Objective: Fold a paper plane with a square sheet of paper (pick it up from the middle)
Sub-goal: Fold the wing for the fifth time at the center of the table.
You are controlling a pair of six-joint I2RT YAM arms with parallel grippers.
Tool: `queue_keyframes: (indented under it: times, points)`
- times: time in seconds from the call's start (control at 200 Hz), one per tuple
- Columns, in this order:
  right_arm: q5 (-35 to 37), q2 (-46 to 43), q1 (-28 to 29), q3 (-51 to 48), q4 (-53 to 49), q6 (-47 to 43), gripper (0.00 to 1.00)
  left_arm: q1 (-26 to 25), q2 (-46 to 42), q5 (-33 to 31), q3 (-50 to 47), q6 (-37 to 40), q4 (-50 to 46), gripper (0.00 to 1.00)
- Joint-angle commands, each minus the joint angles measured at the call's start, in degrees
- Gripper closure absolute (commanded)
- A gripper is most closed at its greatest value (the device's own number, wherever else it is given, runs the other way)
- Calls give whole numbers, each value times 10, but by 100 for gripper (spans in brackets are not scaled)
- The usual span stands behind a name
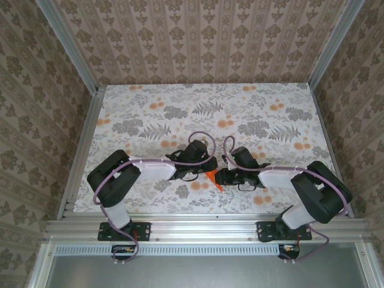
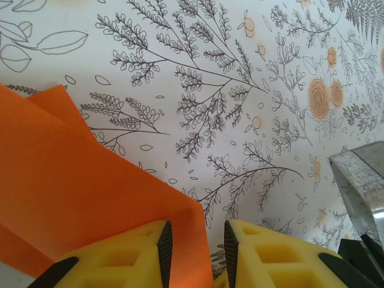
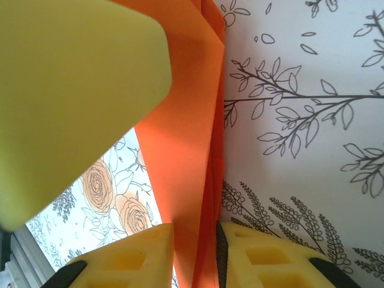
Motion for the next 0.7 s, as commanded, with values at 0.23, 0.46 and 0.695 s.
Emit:
queue_keyframes:
  times: [0.23,0.46,0.695]
  points:
    - [-25,21,0,-11,16,26,75,4,14,21,-6,-1,17,68]
    - [-20,26,-1,-2,-1,26,74,-5,-6,34,-13,8,41,66]
    - [-22,26,0,3,-3,30,74,-7,1,32,-18,8,49,65]
